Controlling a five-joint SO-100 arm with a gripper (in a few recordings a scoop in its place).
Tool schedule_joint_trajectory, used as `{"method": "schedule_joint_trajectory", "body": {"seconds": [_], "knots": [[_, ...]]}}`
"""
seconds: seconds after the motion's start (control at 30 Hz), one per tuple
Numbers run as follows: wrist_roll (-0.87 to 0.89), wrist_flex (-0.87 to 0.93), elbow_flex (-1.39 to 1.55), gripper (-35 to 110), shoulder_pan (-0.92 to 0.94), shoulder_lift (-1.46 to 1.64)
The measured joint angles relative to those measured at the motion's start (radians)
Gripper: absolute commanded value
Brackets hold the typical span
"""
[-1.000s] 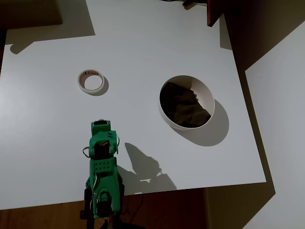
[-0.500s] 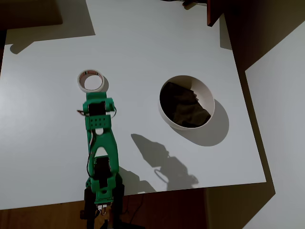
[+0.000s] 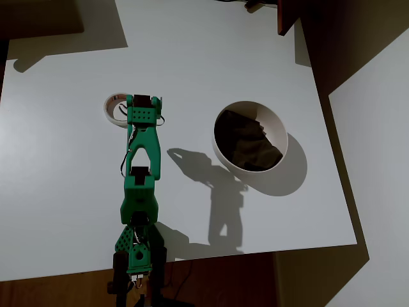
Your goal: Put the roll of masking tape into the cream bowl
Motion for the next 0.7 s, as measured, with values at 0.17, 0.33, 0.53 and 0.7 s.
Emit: {"method": "schedule_joint_trajectory", "body": {"seconds": [0.17, 0.33, 0.53, 0.7], "knots": [[0.009, 0.064, -0.199, -8, -0.040, -0.115], [0.006, 0.110, -0.371, -8, -0.094, -0.219], [0.005, 0.127, -0.448, 21, -0.089, -0.287], [0.005, 0.132, -0.456, 22, -0.089, -0.298]]}}
